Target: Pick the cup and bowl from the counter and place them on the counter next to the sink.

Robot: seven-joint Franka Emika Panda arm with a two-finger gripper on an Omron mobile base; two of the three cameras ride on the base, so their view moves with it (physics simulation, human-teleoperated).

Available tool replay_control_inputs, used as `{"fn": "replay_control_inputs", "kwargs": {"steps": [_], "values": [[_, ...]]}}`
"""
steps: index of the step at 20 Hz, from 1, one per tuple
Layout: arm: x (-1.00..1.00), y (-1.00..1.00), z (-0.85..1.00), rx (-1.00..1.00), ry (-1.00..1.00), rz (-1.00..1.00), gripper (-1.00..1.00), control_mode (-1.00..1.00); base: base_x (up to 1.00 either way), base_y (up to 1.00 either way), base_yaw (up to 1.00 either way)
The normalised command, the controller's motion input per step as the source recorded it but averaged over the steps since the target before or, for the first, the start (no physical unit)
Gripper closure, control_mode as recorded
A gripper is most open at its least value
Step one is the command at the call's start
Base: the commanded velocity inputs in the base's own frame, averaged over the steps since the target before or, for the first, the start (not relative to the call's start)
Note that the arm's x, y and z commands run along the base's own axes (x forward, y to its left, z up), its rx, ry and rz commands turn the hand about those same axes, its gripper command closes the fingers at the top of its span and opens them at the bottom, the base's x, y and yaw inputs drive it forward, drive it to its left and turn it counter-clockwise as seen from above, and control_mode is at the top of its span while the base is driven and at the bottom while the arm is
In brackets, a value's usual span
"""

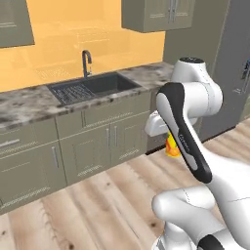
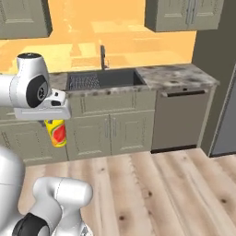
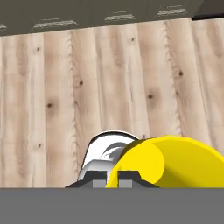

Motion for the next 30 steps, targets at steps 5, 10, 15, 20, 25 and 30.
{"fn": "replay_control_inputs", "kwargs": {"steps": [5,10,15,20,25,30], "values": [[0.0,0.0,0.0,0.0,0.0,0.0,1.0,1.0,0.98,0.27,0.18],[0.0,0.0,0.0,0.0,0.0,0.0,1.0,1.0,0.63,0.24,0.32],[0.0,0.0,0.0,0.0,0.0,0.0,1.0,1.0,0.55,0.0,0.24],[0.0,0.0,0.0,0.0,0.0,0.0,1.0,1.0,0.98,-0.13,0.19],[0.0,0.0,0.0,0.0,0.0,0.0,1.0,1.0,1.0,-0.11,0.14],[0.0,0.0,0.0,0.0,0.0,0.0,1.0,1.0,0.63,-0.21,0.02]]}}
